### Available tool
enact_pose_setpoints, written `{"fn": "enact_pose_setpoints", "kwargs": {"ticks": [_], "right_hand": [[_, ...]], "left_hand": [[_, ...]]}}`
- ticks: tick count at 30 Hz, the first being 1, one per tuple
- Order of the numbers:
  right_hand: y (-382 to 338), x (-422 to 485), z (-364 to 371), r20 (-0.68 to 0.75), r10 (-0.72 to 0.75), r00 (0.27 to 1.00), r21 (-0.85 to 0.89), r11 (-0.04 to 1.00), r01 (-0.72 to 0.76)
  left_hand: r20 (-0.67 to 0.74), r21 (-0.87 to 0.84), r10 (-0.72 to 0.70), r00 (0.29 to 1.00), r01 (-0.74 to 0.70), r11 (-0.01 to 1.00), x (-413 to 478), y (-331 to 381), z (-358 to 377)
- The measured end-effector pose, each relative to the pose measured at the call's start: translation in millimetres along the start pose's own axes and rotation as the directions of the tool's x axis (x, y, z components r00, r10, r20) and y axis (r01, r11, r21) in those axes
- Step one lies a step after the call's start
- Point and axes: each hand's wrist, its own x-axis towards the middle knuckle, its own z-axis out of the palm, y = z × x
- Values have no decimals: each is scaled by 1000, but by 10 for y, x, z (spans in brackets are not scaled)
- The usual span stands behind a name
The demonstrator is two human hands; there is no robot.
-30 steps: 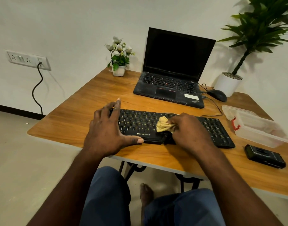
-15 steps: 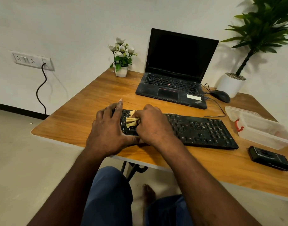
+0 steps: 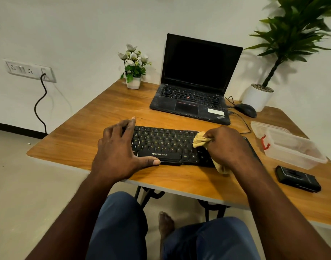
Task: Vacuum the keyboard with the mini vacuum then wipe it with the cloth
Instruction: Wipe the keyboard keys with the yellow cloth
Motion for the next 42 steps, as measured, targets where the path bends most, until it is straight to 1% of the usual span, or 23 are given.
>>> {"fn": "enact_pose_setpoints", "kwargs": {"ticks": [1,3,4,5,7,10,13,15,19,23,26,29,32,36,39,42], "right_hand": [[39,-1,-4,-15,-10,1000,-12,1000,10],[64,-14,37,-24,-37,999,23,999,38],[81,-22,68,-13,-50,999,56,997,51],[109,-33,87,-6,-52,999,94,994,52],[222,-51,61,-7,-13,1000,164,986,14],[451,-24,-7,-70,48,996,164,986,-35],[537,16,31,-108,3,994,224,974,22],[520,40,85,-91,-32,995,228,972,52],[430,53,127,-48,-72,996,174,982,80],[309,6,72,-32,-107,994,41,993,108],[291,-129,-4,21,-125,992,-21,992,125],[266,-265,-64,61,-95,994,-12,995,96],[157,-368,-36,29,-66,997,-11,998,66],[-88,-428,80,-4,-108,994,83,991,108],[-281,-429,175,-51,-138,989,112,983,143],[-416,-488,252,-19,-225,974,154,962,225]], "left_hand": [[-49,32,46,998,-44,999,-31,19,14],[-136,94,193,972,-181,979,-106,107,73],[-136,116,258,957,-243,963,-135,178,113],[-107,136,305,946,-290,947,-148,253,157],[-48,158,343,938,-332,930,-116,400,228],[-17,116,307,952,-303,946,-3,513,264],[3,77,299,954,-298,951,32,538,296],[0,71,298,954,-297,952,23,521,320],[8,67,267,964,-267,961,33,516,334],[19,55,260,965,-261,964,37,526,331],[15,41,261,965,-262,964,38,537,323],[16,35,266,964,-266,963,40,540,324],[14,26,271,963,-271,962,38,533,323],[19,35,269,963,-269,962,44,532,326],[21,39,268,963,-268,963,47,524,333],[24,37,271,962,-271,962,50,505,339]]}}
